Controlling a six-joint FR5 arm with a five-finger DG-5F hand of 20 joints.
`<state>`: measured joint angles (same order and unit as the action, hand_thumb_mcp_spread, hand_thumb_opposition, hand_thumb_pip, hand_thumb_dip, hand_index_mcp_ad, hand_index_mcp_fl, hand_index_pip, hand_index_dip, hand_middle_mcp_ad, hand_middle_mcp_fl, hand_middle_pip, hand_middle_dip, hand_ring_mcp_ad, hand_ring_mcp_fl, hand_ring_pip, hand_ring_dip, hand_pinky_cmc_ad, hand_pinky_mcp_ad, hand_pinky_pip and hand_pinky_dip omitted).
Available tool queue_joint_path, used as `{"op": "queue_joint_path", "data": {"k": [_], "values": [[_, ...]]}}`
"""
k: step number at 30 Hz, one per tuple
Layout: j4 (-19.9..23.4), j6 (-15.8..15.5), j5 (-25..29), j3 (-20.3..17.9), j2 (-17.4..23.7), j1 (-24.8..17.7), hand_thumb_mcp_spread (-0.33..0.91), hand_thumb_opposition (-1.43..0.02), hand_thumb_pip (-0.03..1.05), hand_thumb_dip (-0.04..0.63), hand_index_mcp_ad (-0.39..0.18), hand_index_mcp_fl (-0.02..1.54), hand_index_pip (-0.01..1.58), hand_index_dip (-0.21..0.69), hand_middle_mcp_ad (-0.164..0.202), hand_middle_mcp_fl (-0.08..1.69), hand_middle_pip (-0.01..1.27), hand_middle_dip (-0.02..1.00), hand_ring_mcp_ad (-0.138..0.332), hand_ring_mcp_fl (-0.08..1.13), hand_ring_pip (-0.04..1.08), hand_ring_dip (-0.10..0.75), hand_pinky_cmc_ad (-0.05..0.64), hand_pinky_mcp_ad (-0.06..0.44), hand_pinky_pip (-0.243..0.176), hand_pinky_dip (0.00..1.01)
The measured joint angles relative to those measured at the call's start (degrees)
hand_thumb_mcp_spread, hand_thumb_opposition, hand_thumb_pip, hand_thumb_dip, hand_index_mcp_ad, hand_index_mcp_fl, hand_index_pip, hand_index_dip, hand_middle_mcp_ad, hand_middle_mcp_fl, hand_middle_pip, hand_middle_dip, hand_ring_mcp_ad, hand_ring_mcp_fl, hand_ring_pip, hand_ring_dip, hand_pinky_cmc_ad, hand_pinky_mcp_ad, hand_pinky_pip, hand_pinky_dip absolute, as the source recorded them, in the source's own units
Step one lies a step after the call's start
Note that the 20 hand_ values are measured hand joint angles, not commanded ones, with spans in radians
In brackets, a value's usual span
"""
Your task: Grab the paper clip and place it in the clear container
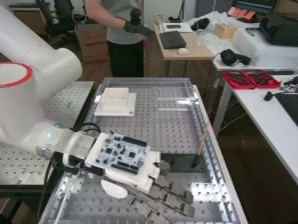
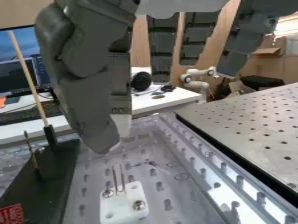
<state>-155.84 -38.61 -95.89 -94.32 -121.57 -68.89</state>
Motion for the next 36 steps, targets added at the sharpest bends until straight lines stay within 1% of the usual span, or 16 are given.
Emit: {"op": "queue_joint_path", "data": {"k": [1, 2, 8, 10, 11, 14, 20, 36], "values": [[0.0, 0.0, -0.2, 0.1, -0.1, 0.2, 0.63, -0.86, 0.48, 0.267, -0.220, 0.46, 1.39, 0.218, 0.068, 0.23, 0.12, 0.17, 0.087, 0.03, 0.12, 0.086, 0.312, 0.265, 0.049, 0.19], [0.2, 0.0, -0.4, 0.2, -0.2, 0.4, 0.63, -0.88, 0.48, 0.267, -0.220, 0.46, 1.41, 0.236, 0.068, 0.24, 0.13, 0.17, 0.087, 0.03, 0.12, 0.087, 0.309, 0.265, 0.051, 0.19], [0.4, 0.3, -1.6, 0.4, -0.5, 0.9, 0.63, -0.88, 0.48, 0.267, -0.220, 0.47, 1.39, 0.237, 0.068, 0.24, 0.12, 0.18, 0.086, 0.04, 0.12, 0.086, 0.312, 0.265, 0.051, 0.19], [0.5, 0.5, -2.0, 0.5, -0.6, 0.9, 0.64, -0.88, 0.48, 0.267, -0.218, 0.40, 1.34, 0.237, 0.068, 0.25, 0.12, 0.18, 0.084, 0.05, 0.12, 0.086, 0.309, 0.265, 0.051, 0.19], [0.5, 0.6, -2.2, 0.5, -0.6, 1.0, 0.62, -0.88, 0.48, 0.267, -0.218, 0.39, 1.31, 0.237, 0.068, 0.27, 0.12, 0.18, 0.084, 0.05, 0.12, 0.086, 0.312, 0.265, 0.051, 0.19], [0.4, 0.5, -2.5, 0.7, -0.7, 1.0, 0.59, -0.87, 0.48, 0.267, -0.222, 0.38, 1.28, 0.239, 0.068, 0.26, 0.12, 0.18, 0.084, 0.04, 0.12, 0.086, 0.312, 0.265, 0.051, 0.19], [-0.2, 0.5, -3.4, 1.3, -1.6, 1.3, 0.57, -0.87, 0.48, 0.267, -0.218, 0.34, 1.23, 0.201, 0.068, 0.26, 0.12, 0.18, 0.087, 0.05, 0.12, 0.086, 0.312, 0.265, 0.051, 0.19], [-0.7, 0.8, -5.2, 2.6, -3.5, 1.8, 0.56, -0.87, 0.48, 0.267, -0.218, 0.34, 1.22, 0.185, 0.068, 0.26, 0.13, 0.19, 0.087, 0.05, 0.12, 0.087, 0.312, 0.265, 0.051, 0.19]]}}
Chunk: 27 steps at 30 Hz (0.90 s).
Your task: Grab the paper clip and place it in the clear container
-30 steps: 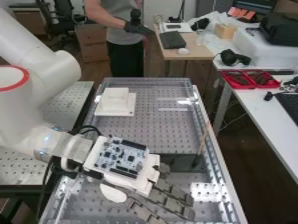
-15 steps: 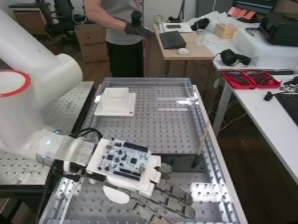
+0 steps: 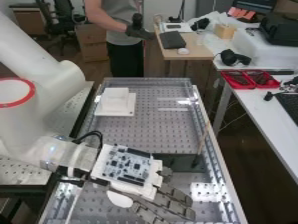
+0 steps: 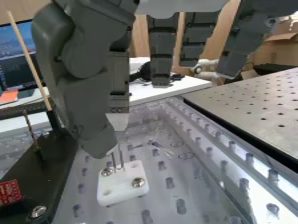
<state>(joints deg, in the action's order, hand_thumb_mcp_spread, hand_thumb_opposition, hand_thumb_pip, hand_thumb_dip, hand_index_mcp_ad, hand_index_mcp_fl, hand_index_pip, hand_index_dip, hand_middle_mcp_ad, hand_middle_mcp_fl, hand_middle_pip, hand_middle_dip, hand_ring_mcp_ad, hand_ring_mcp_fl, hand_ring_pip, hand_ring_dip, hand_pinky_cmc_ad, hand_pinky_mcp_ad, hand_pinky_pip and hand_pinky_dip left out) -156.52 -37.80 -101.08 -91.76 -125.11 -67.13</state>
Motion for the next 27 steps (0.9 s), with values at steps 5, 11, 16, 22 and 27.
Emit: {"op": "queue_joint_path", "data": {"k": [5, 11, 16, 22, 27], "values": [[-0.4, -0.2, -0.5, 0.6, -0.5, 0.3, 0.56, -0.87, 0.48, 0.267, -0.218, 0.35, 1.22, 0.185, 0.068, 0.26, 0.12, 0.19, 0.084, 0.05, 0.12, 0.087, 0.312, 0.265, 0.052, 0.19], [-0.7, 0.0, -0.8, 1.1, -0.9, 0.6, 0.57, -0.87, 0.48, 0.267, -0.218, 0.40, 1.28, 0.185, 0.068, 0.26, 0.13, 0.19, 0.084, 0.05, 0.12, 0.087, 0.312, 0.265, 0.051, 0.19], [-0.7, 0.2, -1.1, 1.3, -1.1, 0.6, 0.59, -0.87, 0.48, 0.267, -0.222, 0.44, 1.31, 0.183, 0.065, 0.26, 0.13, 0.19, 0.084, 0.05, 0.12, 0.087, 0.312, 0.265, 0.052, 0.19], [-0.7, 0.2, -1.4, 1.6, -1.5, 0.7, 0.60, -0.87, 0.48, 0.267, -0.218, 0.44, 1.32, 0.192, 0.065, 0.26, 0.13, 0.19, 0.084, 0.05, 0.12, 0.087, 0.312, 0.265, 0.052, 0.19], [-0.9, 0.1, -1.7, 1.9, -1.8, 0.8, 0.60, -0.87, 0.48, 0.267, -0.218, 0.44, 1.32, 0.192, 0.068, 0.27, 0.13, 0.19, 0.084, 0.04, 0.12, 0.087, 0.312, 0.265, 0.051, 0.19]]}}
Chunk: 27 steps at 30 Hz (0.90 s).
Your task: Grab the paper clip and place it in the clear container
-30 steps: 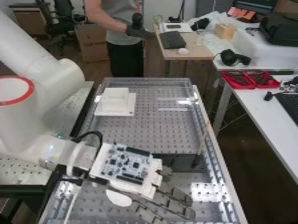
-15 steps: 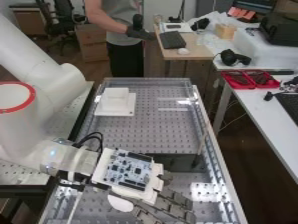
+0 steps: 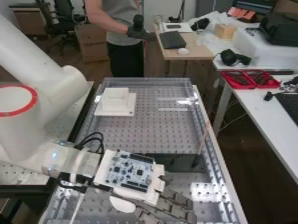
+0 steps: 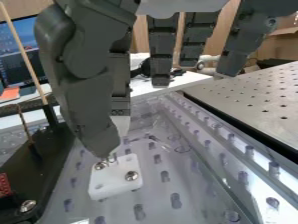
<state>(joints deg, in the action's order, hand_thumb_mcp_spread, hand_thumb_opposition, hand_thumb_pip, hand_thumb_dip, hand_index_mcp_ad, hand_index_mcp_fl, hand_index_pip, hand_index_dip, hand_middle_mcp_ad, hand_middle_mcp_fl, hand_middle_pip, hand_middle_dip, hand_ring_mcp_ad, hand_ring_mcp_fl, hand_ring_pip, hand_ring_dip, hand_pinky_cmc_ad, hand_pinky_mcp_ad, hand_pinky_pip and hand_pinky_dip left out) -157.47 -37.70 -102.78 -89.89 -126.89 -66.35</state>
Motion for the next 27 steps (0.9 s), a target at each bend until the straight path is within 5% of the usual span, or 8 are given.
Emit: {"op": "queue_joint_path", "data": {"k": [27], "values": [[-0.5, 0.5, -0.4, 1.0, -0.6, 0.0, 0.65, -0.88, 0.48, 0.267, -0.218, 0.53, 1.35, 0.204, 0.065, 0.27, 0.13, 0.19, 0.086, 0.05, 0.12, 0.087, 0.312, 0.265, 0.051, 0.19]]}}
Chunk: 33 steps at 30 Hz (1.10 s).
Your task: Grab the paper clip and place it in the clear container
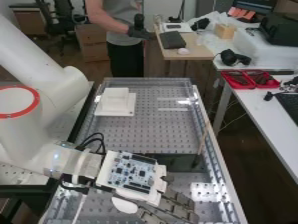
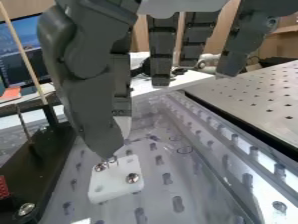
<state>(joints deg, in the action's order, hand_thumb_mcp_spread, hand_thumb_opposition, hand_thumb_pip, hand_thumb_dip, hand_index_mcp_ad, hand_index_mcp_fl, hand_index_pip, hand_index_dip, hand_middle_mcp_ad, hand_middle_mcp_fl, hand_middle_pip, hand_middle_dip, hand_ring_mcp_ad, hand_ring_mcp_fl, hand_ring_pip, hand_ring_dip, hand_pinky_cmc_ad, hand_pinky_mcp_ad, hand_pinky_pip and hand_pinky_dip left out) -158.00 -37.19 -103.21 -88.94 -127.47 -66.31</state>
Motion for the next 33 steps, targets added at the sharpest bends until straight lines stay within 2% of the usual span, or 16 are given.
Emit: {"op": "queue_joint_path", "data": {"k": [9, 18, 24, 26, 33], "values": [[1.5, 1.5, 0.2, -0.7, 1.4, 0.0, 0.65, -0.89, 0.48, 0.265, -0.216, 0.59, 1.33, 0.188, 0.065, 0.30, 0.12, 0.19, 0.086, 0.05, 0.12, 0.087, 0.312, 0.265, 0.052, 0.19], [4.9, 2.6, -0.2, -3.6, 6.7, -1.2, 0.65, -0.92, 0.46, 0.265, -0.216, 0.66, 1.28, 0.162, 0.066, 0.32, 0.13, 0.19, 0.087, 0.06, 0.12, 0.087, 0.312, 0.265, 0.051, 0.19], [8.1, 3.6, -0.9, -6.8, 11.7, -4.2, 0.65, -0.93, 0.46, 0.265, -0.216, 0.67, 1.27, 0.162, 0.066, 0.33, 0.12, 0.19, 0.084, 0.08, 0.12, 0.086, 0.309, 0.265, 0.052, 0.19], [9.1, 3.8, -1.1, -7.9, 13.4, -5.9, 0.64, -0.93, 0.46, 0.265, -0.216, 0.67, 1.27, 0.162, 0.066, 0.33, 0.13, 0.19, 0.084, 0.08, 0.12, 0.086, 0.312, 0.265, 0.065, 0.19], [11.3, 5.5, -1.4, -10.0, 15.8, -11.5, 0.64, -0.93, 0.46, 0.265, -0.216, 0.67, 1.27, 0.162, 0.065, 0.33, 0.12, 0.19, 0.084, 0.08, 0.12, 0.086, 0.312, 0.267, 0.066, 0.19]]}}
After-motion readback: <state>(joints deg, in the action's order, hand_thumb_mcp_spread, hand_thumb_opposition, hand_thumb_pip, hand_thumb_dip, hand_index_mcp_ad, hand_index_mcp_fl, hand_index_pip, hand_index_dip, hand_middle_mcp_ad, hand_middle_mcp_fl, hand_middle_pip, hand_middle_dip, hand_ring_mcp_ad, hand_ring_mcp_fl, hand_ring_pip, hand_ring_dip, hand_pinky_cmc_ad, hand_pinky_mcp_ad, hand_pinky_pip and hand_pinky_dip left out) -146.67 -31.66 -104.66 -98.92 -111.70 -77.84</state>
